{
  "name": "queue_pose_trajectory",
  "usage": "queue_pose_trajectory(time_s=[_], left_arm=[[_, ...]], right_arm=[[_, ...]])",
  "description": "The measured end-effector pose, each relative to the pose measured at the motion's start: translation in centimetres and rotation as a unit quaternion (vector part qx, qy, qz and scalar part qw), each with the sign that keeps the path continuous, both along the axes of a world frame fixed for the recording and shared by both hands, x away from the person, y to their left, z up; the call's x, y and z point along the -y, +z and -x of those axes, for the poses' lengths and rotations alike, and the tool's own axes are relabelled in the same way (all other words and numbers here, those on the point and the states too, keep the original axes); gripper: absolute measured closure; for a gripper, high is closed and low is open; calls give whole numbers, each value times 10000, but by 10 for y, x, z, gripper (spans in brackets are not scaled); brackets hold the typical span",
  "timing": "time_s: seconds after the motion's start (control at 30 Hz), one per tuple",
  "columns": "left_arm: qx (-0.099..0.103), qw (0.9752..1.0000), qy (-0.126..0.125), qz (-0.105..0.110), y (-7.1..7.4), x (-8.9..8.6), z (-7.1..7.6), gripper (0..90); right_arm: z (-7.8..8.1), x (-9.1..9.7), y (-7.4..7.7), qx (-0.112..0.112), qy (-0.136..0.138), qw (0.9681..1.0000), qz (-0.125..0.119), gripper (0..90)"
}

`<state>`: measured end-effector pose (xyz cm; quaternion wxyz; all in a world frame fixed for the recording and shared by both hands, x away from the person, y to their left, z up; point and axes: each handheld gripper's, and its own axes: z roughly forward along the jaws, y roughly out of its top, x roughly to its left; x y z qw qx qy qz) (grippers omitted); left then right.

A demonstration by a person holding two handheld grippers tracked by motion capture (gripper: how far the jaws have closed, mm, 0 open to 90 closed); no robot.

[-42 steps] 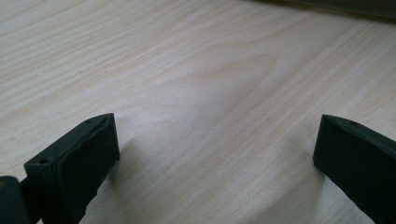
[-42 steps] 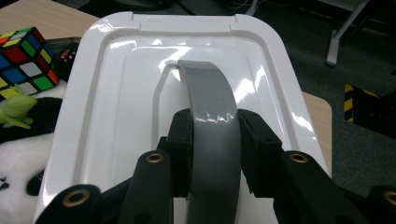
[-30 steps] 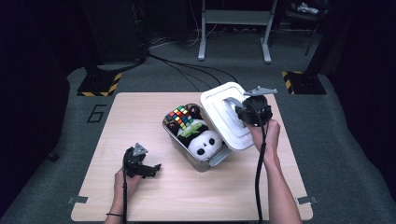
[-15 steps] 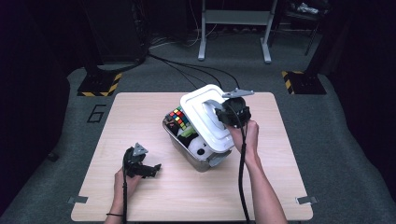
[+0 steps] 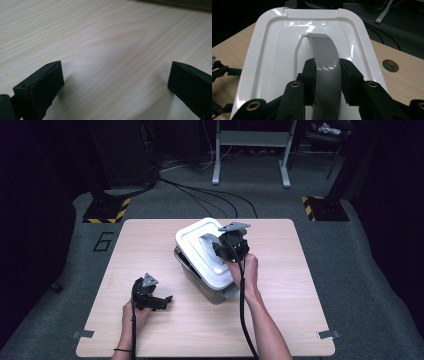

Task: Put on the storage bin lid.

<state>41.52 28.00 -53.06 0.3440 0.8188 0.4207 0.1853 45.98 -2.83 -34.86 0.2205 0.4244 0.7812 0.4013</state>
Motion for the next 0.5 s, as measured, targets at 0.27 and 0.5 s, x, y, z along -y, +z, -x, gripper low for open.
queue_pose_trajectory(time_s=[0.27,0.5], left_arm=[[-41,10000,-26,-23,1,0,0,1],[-41,10000,-23,-26,1,0,0,1]], right_arm=[[9,-6,-12,182,15,9998,52,672],[17,-5,-23,301,-30,9995,106,671]])
